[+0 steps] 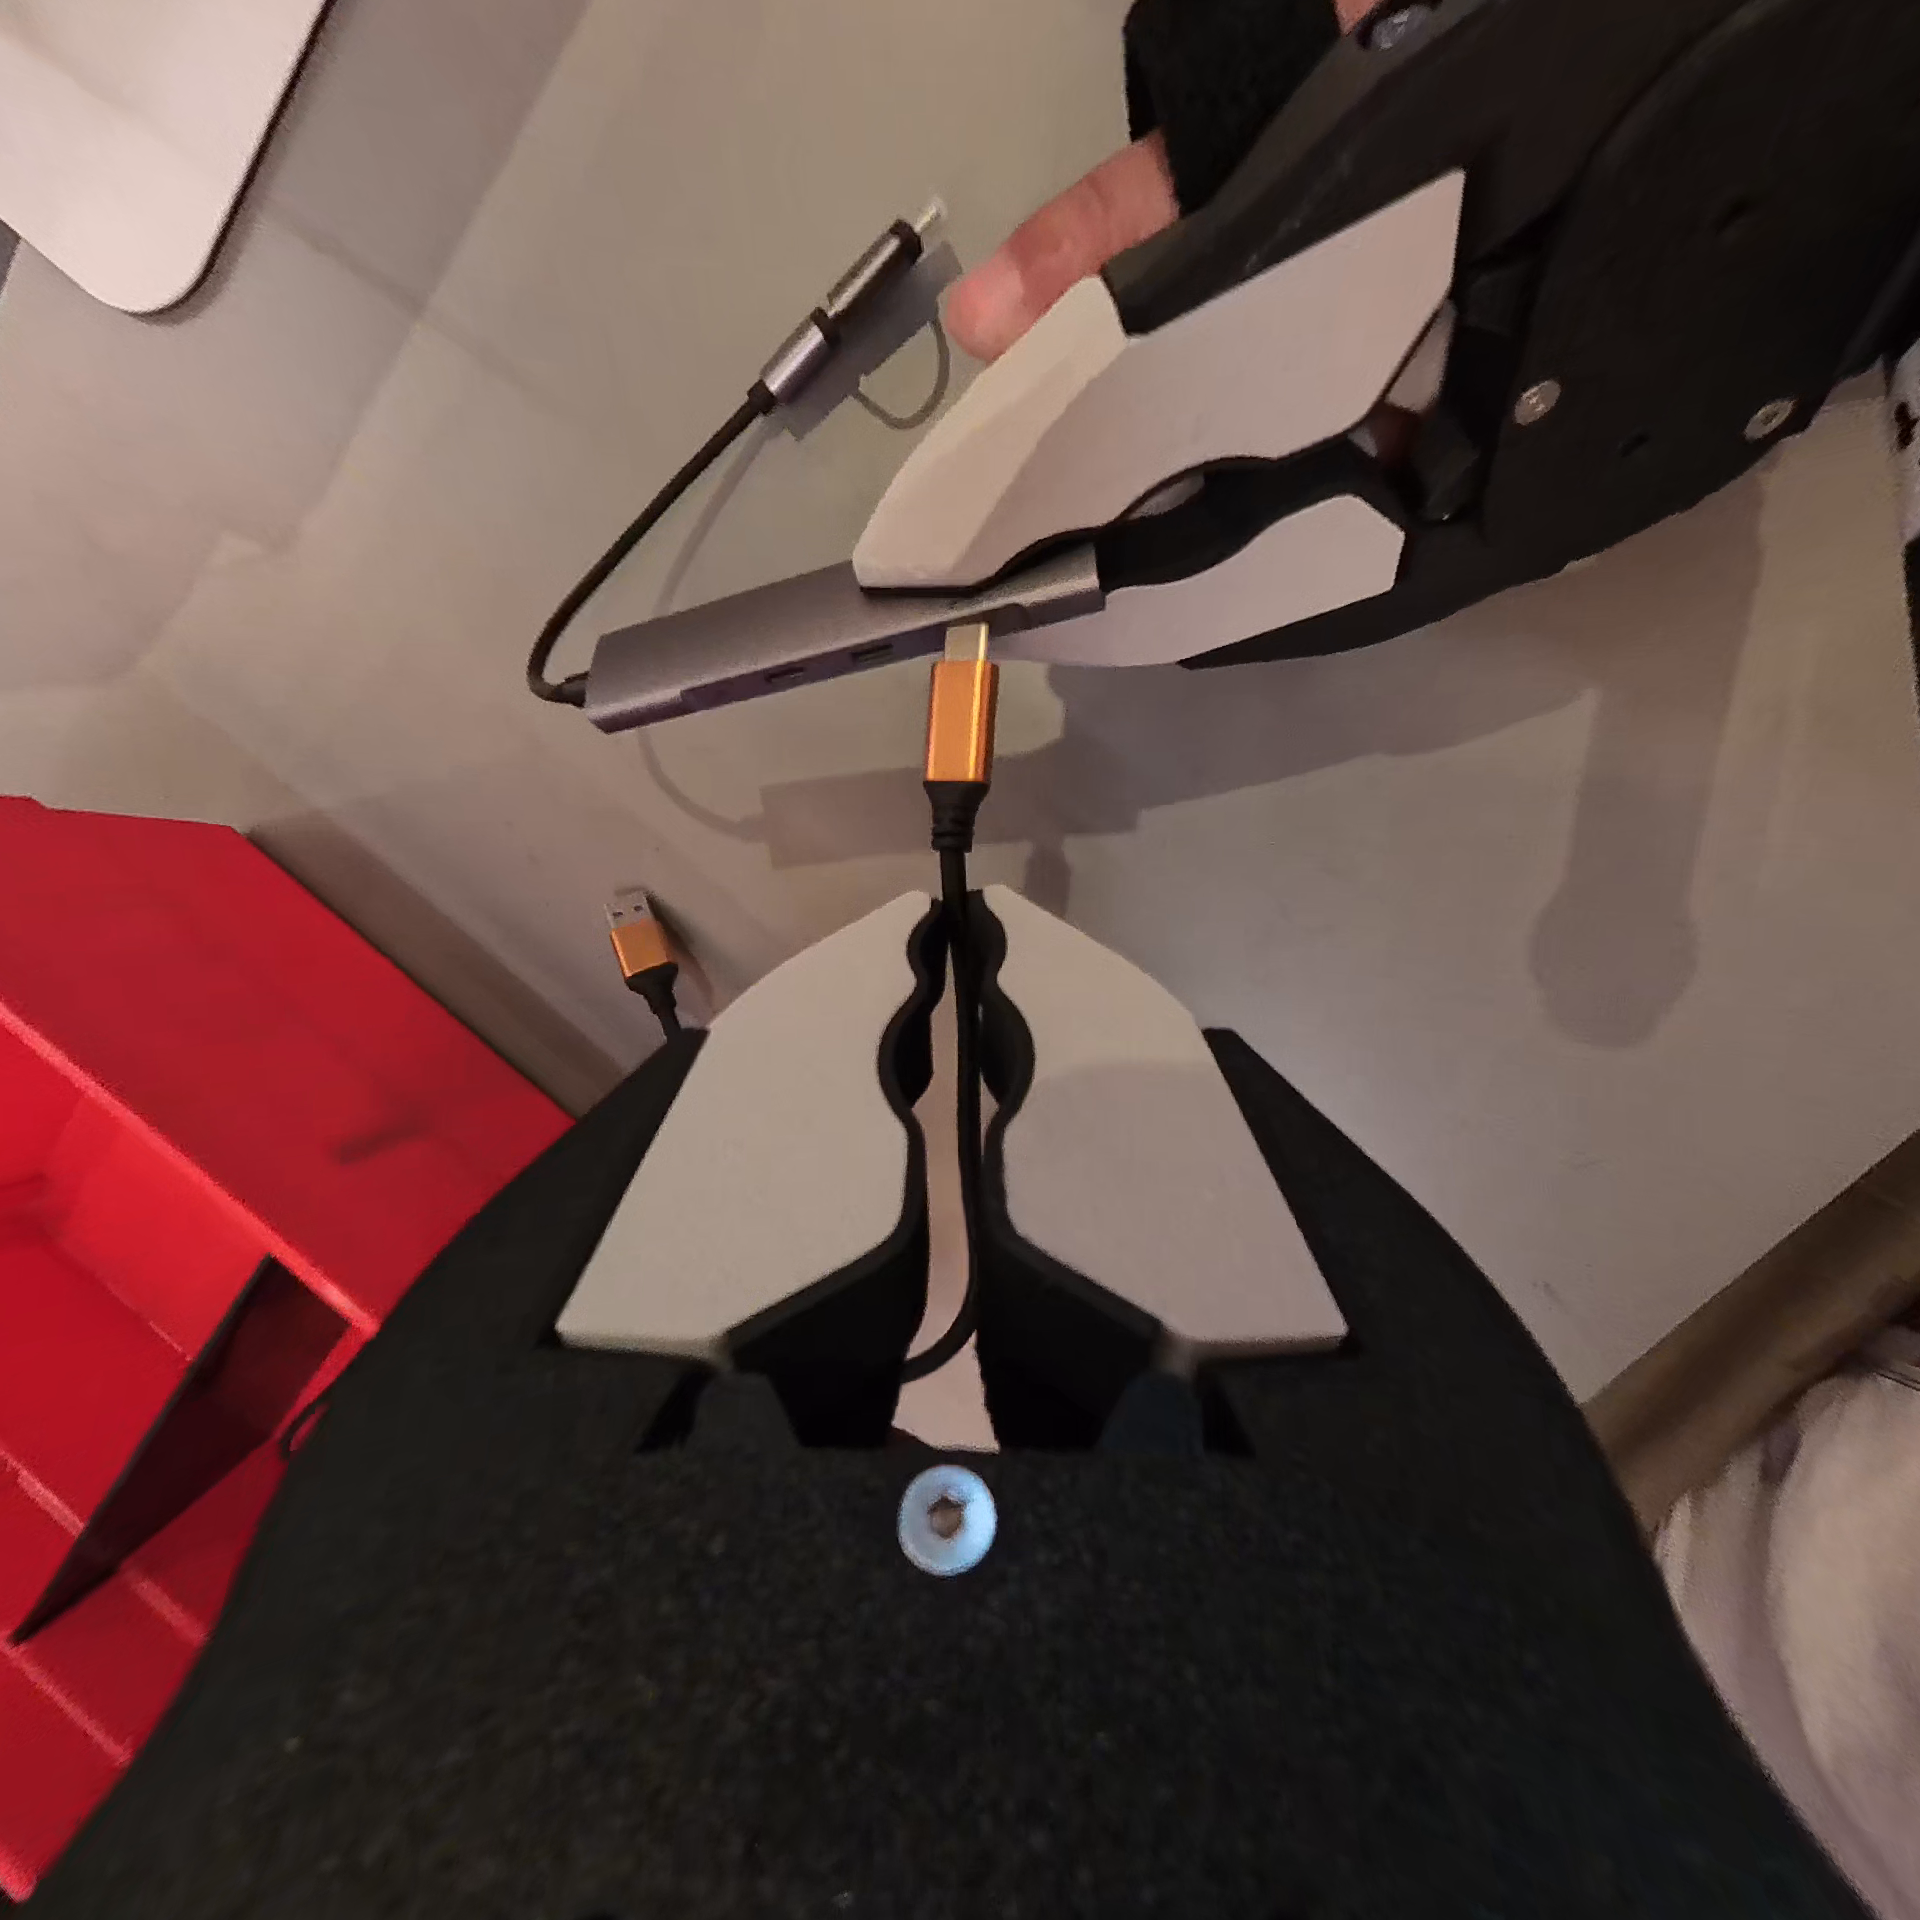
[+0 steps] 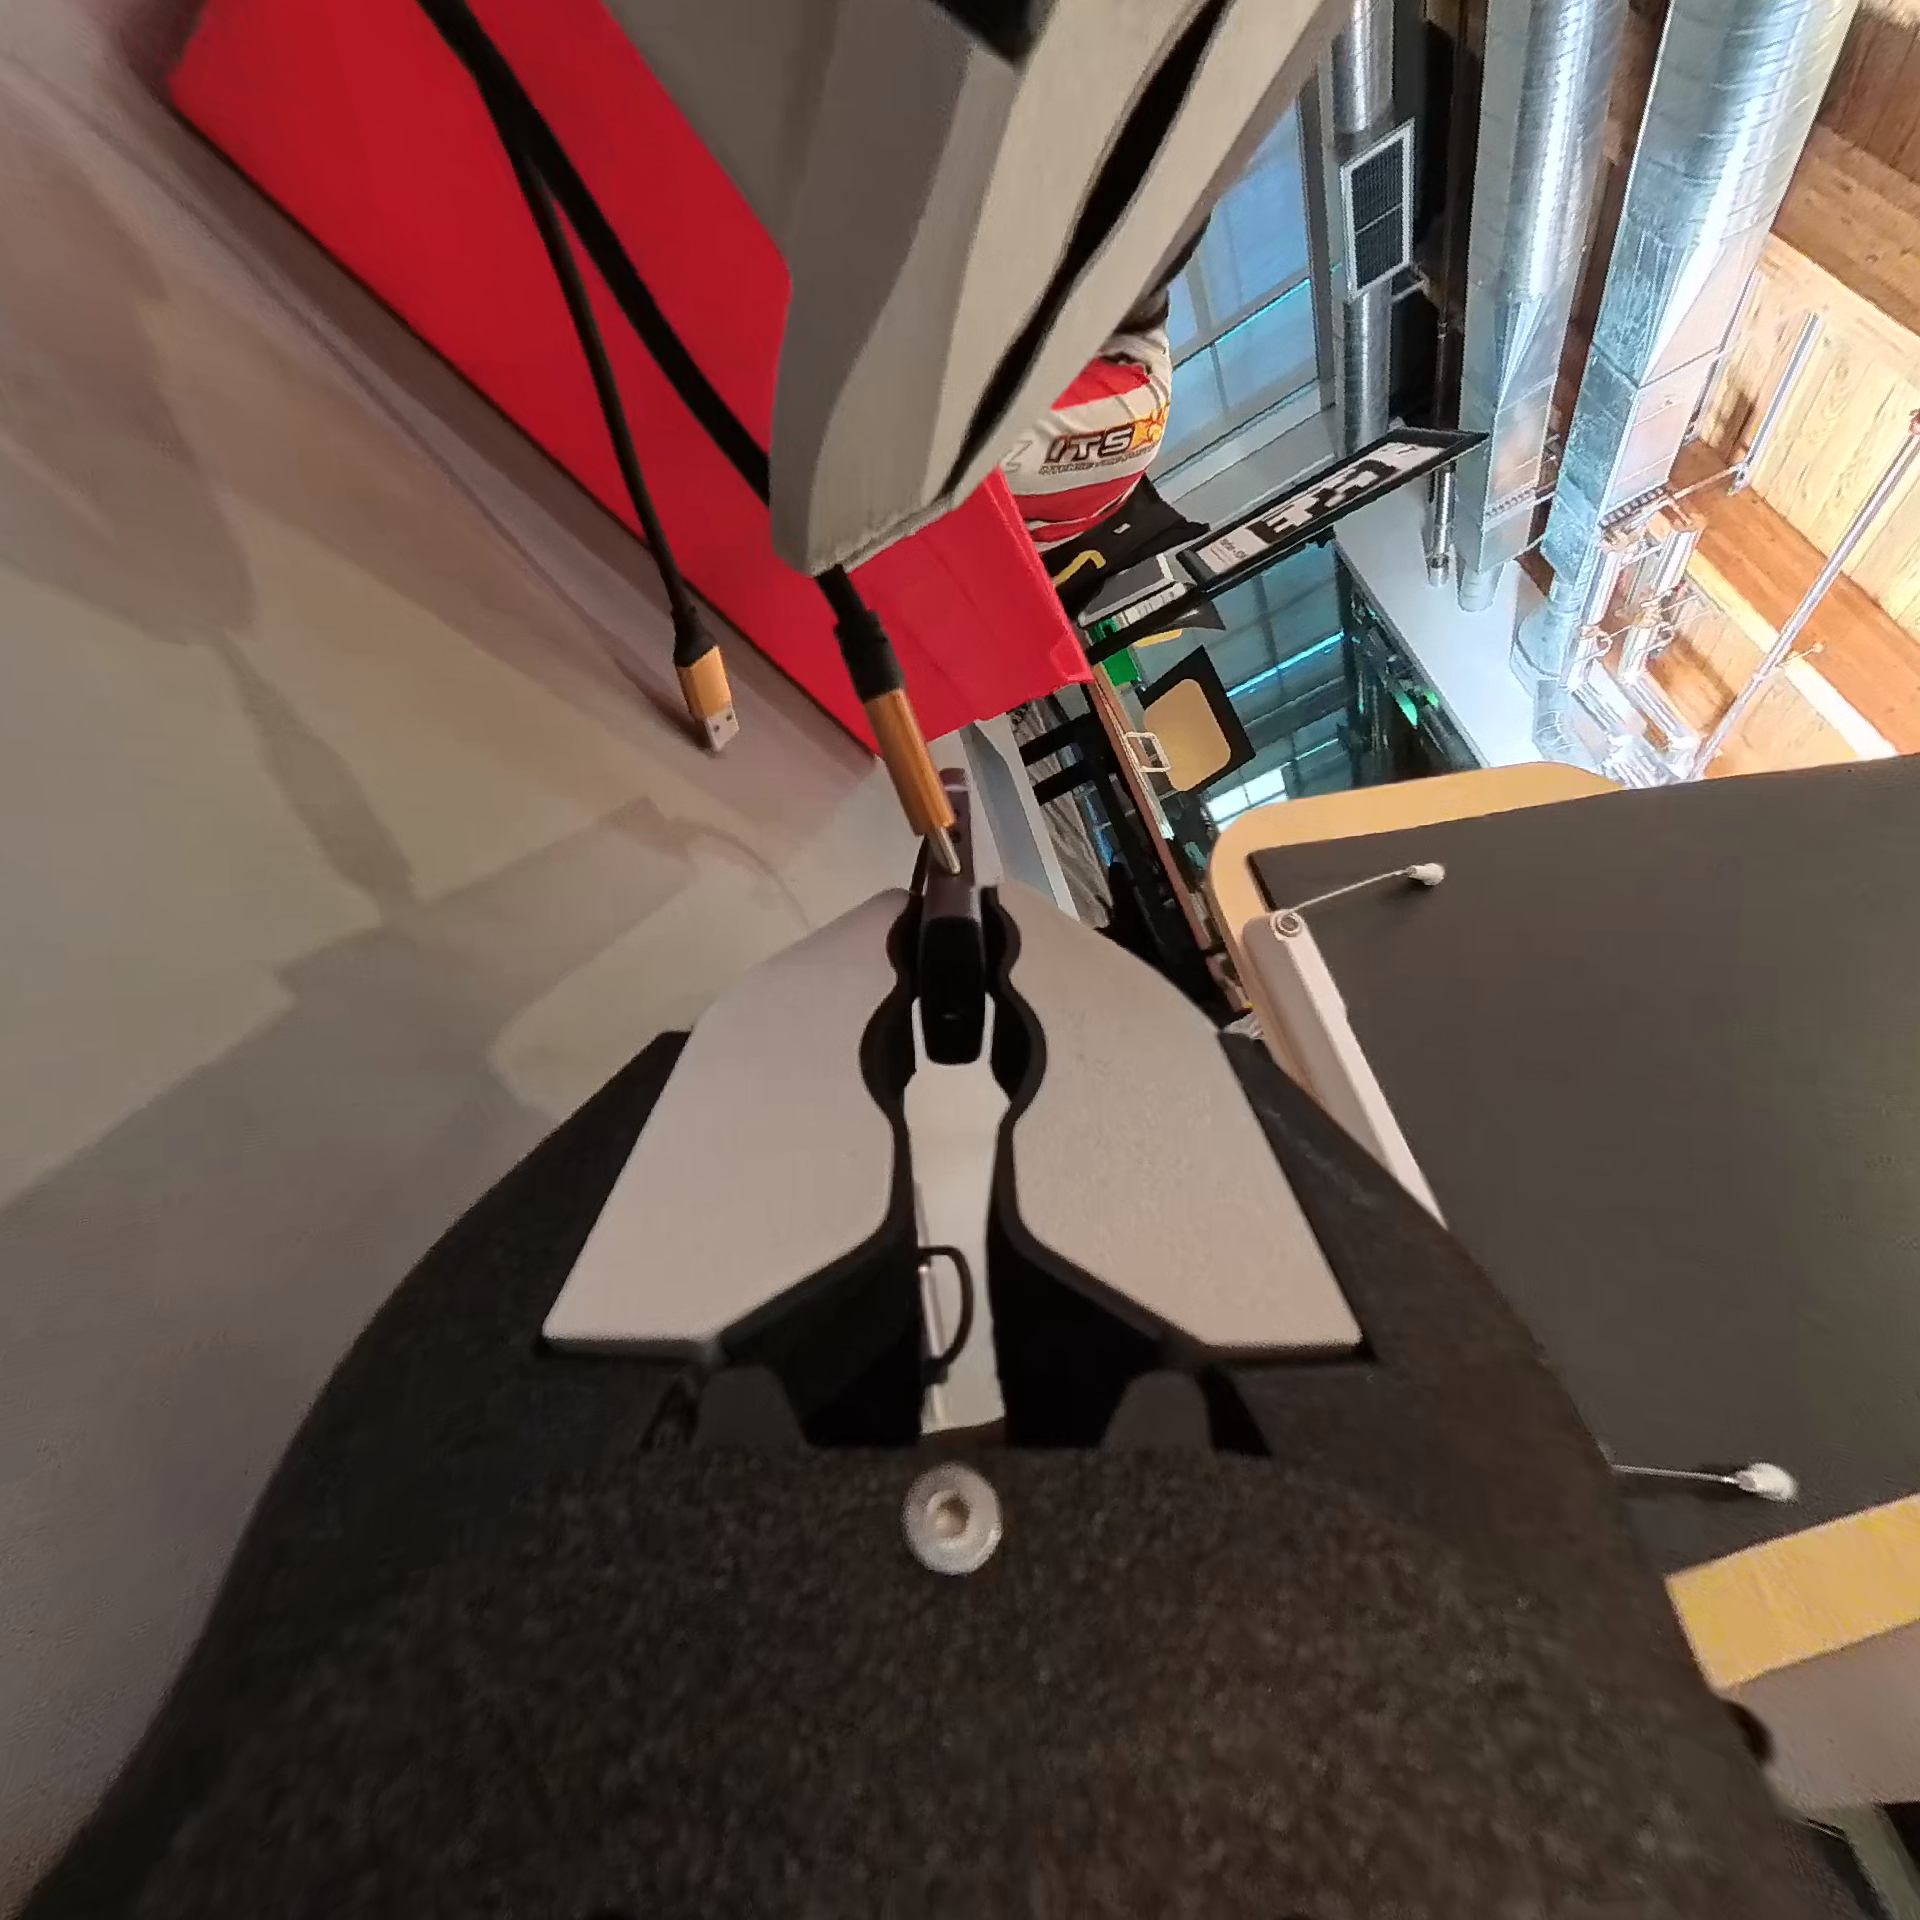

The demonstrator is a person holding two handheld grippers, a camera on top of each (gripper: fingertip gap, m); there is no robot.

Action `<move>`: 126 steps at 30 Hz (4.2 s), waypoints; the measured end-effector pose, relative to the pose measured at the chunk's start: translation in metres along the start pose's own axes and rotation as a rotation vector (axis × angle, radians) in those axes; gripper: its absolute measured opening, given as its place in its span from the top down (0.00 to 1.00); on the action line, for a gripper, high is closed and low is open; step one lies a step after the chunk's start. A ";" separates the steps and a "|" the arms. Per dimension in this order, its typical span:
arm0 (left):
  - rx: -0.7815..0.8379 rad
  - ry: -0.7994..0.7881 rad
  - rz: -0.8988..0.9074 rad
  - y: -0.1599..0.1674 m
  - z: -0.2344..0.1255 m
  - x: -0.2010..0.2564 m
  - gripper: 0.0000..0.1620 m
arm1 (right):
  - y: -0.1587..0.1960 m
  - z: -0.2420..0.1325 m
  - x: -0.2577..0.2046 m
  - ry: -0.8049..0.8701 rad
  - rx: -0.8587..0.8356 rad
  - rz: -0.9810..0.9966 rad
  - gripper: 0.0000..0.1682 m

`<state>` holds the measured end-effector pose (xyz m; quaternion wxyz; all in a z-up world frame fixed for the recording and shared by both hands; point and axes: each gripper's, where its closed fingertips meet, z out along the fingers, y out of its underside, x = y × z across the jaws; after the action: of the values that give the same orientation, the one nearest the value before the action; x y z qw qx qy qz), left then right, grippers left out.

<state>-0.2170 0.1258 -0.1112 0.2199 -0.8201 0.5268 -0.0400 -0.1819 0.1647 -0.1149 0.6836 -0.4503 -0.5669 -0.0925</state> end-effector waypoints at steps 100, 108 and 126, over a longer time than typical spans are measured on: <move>0.653 0.110 -0.330 0.045 -0.008 0.070 0.89 | 0.274 -0.265 0.133 -0.593 -1.126 0.952 0.77; 0.715 0.068 -0.422 0.049 -0.027 0.047 0.86 | 0.203 -0.313 0.229 -0.121 -0.894 0.979 0.79; 0.579 -0.444 -0.650 0.209 -0.064 -0.059 0.80 | 0.104 -0.347 0.052 0.644 -0.509 1.339 0.80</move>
<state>-0.4387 0.0843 -0.1279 0.5221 -0.8359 0.1513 -0.0753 0.1419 -0.0053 -0.1063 0.6003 -0.7900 0.0899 0.0863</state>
